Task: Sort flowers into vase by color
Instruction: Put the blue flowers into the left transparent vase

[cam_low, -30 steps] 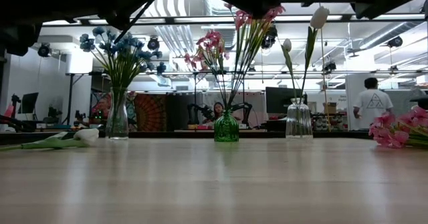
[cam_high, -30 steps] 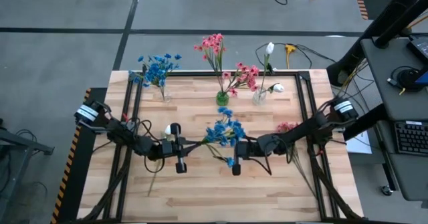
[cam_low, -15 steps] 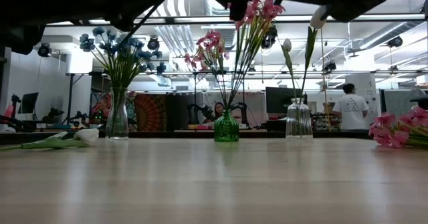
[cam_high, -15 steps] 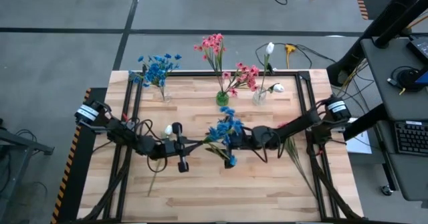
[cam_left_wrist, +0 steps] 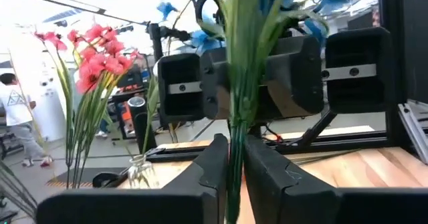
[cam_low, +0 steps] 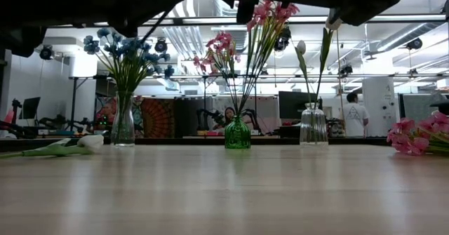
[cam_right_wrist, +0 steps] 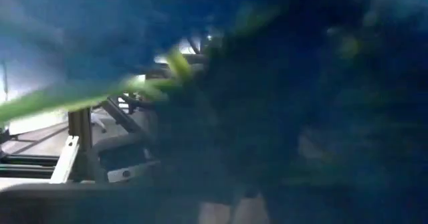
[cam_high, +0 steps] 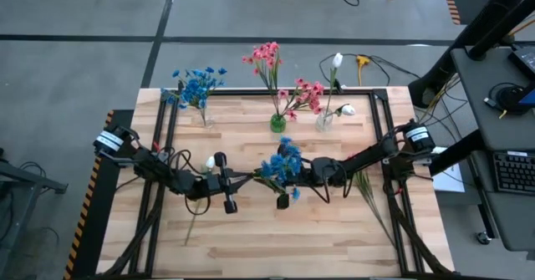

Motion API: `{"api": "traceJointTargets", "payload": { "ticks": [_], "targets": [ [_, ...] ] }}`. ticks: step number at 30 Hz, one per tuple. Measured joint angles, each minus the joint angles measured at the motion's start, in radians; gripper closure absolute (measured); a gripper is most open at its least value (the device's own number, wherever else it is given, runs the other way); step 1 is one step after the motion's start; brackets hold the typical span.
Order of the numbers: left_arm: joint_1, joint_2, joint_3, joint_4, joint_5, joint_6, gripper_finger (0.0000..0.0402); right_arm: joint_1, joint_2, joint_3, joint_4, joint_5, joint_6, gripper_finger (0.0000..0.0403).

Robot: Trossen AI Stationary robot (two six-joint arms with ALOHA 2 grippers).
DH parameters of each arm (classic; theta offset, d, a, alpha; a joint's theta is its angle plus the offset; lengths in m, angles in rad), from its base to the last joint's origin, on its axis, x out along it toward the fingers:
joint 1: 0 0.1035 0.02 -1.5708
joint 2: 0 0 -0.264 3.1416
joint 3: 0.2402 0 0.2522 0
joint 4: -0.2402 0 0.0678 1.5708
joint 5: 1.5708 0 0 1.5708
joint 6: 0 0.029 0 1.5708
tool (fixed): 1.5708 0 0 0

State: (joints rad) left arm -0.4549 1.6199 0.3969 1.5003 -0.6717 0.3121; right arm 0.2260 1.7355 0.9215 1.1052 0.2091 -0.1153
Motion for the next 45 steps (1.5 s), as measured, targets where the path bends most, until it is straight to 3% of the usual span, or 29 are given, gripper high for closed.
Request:
{"api": "traceJointTargets", "payload": {
  "ticks": [8, 15, 20, 27, 30, 34, 45],
  "targets": [
    [0.0, -0.001, 0.0, -0.053, -0.031, -0.064, 0.0309, 0.0, -0.008, 0.0, -0.046, 0.0, -0.017, 0.0378],
    [-0.001, -0.003, 0.0, -0.1, -0.057, -0.115, 0.0216, -0.004, -0.055, 0.009, -0.164, 0.0, -0.013, 0.038],
    [-0.005, -0.032, 0.0, -0.182, -0.054, -0.141, 0.0178, -0.011, -0.108, 0.081, -0.448, 0.047, -0.015, 0.0376],
    [-0.006, -0.103, 0.0, -0.283, -0.045, -0.201, 0.0169, -0.016, -0.127, 0.248, -0.919, 0.081, -0.008, 0.0375],
    [-0.006, -0.134, 0.0, -0.307, 0.002, -0.217, 0.0168, -0.023, -0.123, 0.299, -1.036, 0.089, 0.011, 0.0375],
    [-0.005, -0.167, 0.001, -0.305, 0.054, -0.219, 0.0168, -0.029, -0.123, 0.307, -1.057, 0.099, 0.018, 0.0374],
    [0.056, -0.134, 0.09, -0.307, 0.052, -0.129, 0.0168, -0.037, -0.123, 0.307, -1.048, 0.107, 0.019, 0.0374]
  ]
}}
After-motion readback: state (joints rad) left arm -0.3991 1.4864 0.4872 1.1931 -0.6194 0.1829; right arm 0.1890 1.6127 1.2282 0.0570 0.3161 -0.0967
